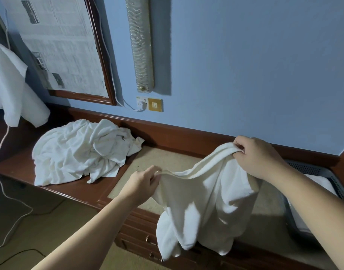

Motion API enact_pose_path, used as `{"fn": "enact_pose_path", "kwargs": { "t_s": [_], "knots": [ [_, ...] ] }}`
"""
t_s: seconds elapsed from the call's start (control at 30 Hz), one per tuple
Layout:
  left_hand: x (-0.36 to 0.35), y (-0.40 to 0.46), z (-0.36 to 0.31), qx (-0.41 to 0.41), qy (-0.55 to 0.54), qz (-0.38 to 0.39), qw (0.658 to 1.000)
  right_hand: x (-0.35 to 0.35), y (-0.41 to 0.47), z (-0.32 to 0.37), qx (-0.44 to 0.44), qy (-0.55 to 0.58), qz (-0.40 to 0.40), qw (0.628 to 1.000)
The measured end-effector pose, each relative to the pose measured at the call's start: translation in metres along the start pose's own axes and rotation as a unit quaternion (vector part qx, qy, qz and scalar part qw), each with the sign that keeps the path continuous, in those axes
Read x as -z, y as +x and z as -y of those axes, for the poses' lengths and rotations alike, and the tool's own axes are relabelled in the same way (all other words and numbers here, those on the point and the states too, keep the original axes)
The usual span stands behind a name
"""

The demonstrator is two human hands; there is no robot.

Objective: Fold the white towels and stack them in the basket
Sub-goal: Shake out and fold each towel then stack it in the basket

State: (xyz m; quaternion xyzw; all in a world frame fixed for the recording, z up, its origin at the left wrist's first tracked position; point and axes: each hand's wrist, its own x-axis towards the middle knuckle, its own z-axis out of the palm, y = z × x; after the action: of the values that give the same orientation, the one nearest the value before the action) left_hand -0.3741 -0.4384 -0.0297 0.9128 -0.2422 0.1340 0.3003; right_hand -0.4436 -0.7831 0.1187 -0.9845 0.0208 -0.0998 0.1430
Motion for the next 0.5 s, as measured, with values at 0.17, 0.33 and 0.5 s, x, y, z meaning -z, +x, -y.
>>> {"fn": "enact_pose_path", "kwargs": {
  "t_s": [0.17, 0.33, 0.5],
  "knots": [
    [-0.003, 0.01, 0.009, 0.065, 0.056, 0.005, 0.996, 0.002, -0.004, 0.0, -0.003, -0.043, 0.029, 0.999],
    [-0.002, 0.012, 0.008, 0.13, 0.049, -0.048, 0.989, 0.006, -0.005, -0.003, -0.013, -0.018, 0.028, 0.999],
    [0.006, 0.025, -0.03, 0.129, -0.046, -0.039, 0.99, 0.007, -0.005, -0.002, -0.005, 0.028, 0.035, 0.999]
  ]
}}
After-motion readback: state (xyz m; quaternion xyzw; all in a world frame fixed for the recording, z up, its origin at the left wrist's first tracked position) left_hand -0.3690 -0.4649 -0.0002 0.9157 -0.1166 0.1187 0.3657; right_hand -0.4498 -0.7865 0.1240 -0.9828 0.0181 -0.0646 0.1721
